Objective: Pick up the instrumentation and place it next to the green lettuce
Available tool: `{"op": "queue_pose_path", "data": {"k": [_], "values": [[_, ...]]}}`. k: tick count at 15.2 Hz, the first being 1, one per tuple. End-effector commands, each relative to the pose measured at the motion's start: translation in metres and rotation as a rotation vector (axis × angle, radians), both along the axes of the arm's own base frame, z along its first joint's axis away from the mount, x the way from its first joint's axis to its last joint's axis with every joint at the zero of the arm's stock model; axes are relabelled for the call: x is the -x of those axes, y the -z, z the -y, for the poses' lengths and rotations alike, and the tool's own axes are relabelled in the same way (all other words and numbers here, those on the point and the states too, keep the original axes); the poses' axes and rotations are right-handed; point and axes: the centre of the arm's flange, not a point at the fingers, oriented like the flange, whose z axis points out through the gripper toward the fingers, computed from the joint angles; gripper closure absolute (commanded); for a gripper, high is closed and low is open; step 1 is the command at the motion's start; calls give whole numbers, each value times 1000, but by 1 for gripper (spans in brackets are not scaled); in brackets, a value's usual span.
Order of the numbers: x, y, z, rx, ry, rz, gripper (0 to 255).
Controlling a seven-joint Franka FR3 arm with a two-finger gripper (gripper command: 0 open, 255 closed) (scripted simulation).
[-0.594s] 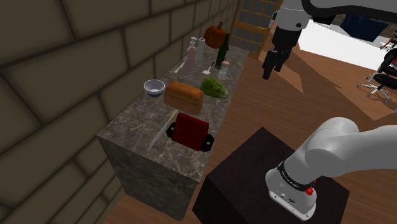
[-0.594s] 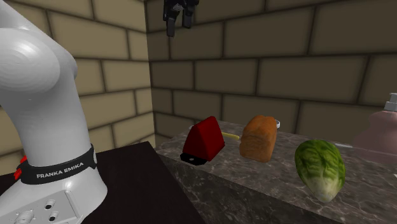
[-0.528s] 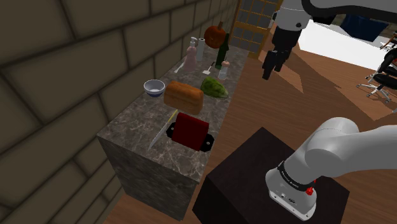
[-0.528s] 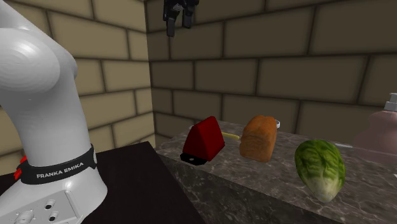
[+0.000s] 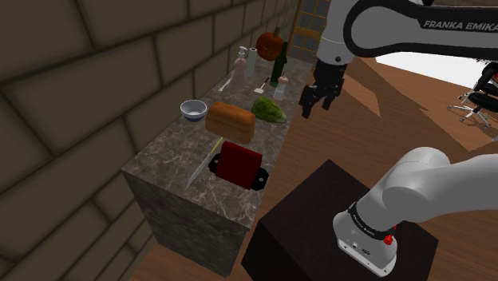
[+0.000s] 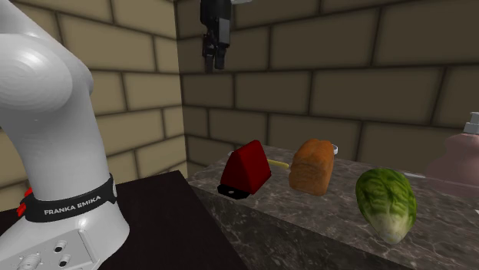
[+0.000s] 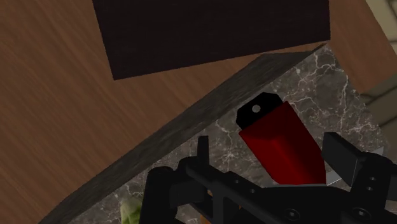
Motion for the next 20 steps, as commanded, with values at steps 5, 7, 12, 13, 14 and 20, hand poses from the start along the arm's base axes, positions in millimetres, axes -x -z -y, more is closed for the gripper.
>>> {"op": "queue_pose_path", "data": {"k": [5, 7, 12, 13, 14, 20], "values": [[-28, 58, -47, 0, 152, 16, 0], [-39, 76, -61, 0, 201, 20, 0], [-69, 122, -95, 0, 324, 32, 0], [-76, 131, -101, 0, 349, 35, 0], [-82, 140, -107, 0, 373, 37, 0], [-126, 194, -140, 0, 521, 52, 0]]}}
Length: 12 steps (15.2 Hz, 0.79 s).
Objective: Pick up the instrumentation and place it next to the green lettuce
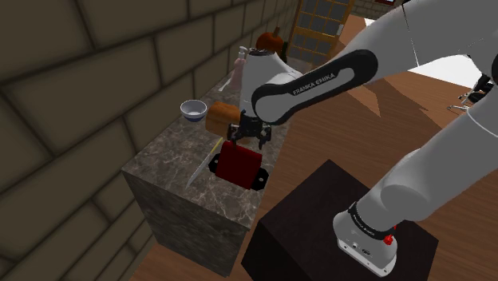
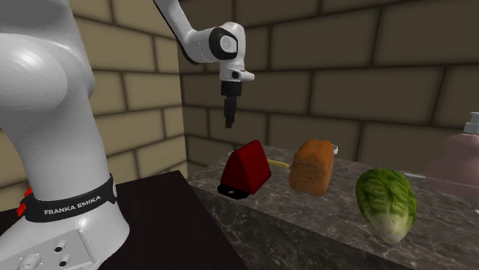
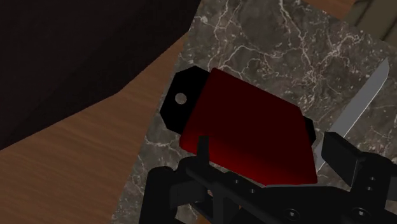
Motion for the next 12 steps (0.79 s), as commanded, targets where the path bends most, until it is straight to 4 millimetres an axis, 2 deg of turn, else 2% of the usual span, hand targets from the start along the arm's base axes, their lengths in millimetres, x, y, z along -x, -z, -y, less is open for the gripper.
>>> {"op": "queue_pose_path", "data": {"k": [1, 12], "values": [[-15, 17, -10, -1, 53, 6, 0], [-110, 114, -49, -1, 324, 33, 0]]}}
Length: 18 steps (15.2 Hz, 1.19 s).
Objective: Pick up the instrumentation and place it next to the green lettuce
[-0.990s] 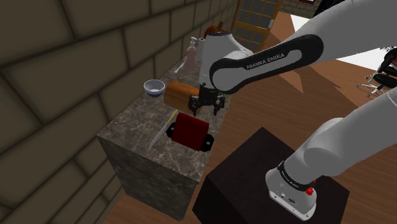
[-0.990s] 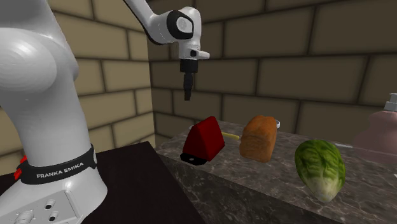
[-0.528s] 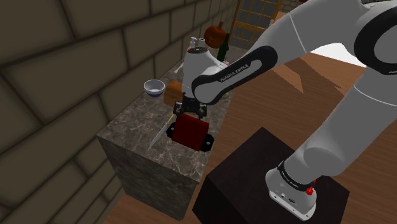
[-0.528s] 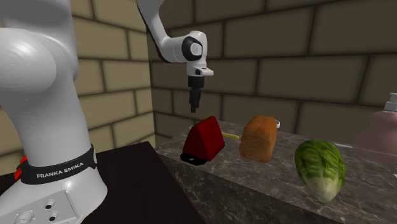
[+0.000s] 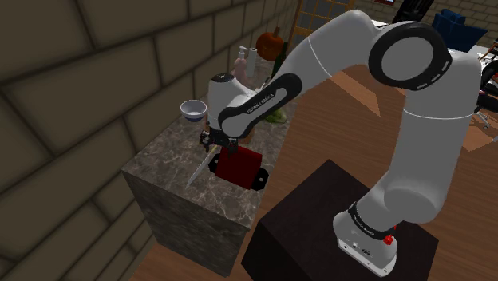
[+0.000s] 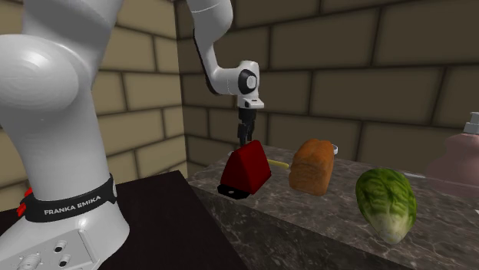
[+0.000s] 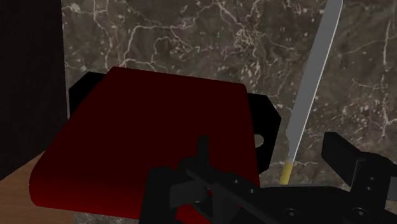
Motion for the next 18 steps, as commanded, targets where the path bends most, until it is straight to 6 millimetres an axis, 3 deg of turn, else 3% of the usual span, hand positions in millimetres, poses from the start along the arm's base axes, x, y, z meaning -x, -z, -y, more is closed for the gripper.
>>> {"op": "queue_pose_path", "data": {"k": [1, 6, 14, 18], "values": [[-16, 17, -6, 1, 53, 5, 0], [-63, 61, -14, 1, 176, 17, 0], [-65, 102, -15, 1, 179, 17, 0], [-65, 102, -15, 1, 179, 17, 0]]}}
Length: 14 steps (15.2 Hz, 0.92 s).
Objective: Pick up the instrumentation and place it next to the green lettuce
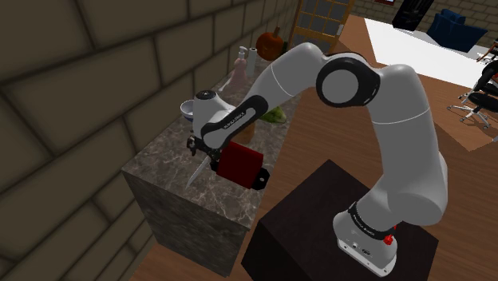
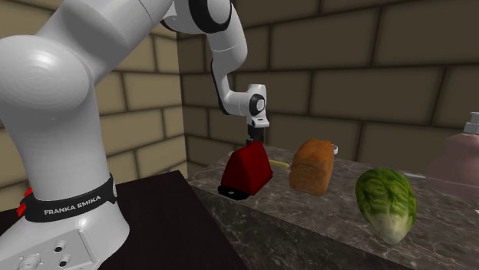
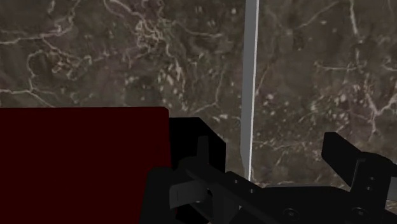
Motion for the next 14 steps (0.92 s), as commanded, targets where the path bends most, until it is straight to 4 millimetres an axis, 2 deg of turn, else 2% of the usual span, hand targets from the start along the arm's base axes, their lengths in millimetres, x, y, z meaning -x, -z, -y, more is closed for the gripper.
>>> {"op": "queue_pose_path", "data": {"k": [1, 4, 5, 14], "values": [[1, 18, 10, 18, 9, -26, 0], [1, 18, 10, 18, 9, -26, 0], [0, 18, 10, 18, 9, -26, 255], [1, 18, 10, 18, 9, -26, 255]]}}
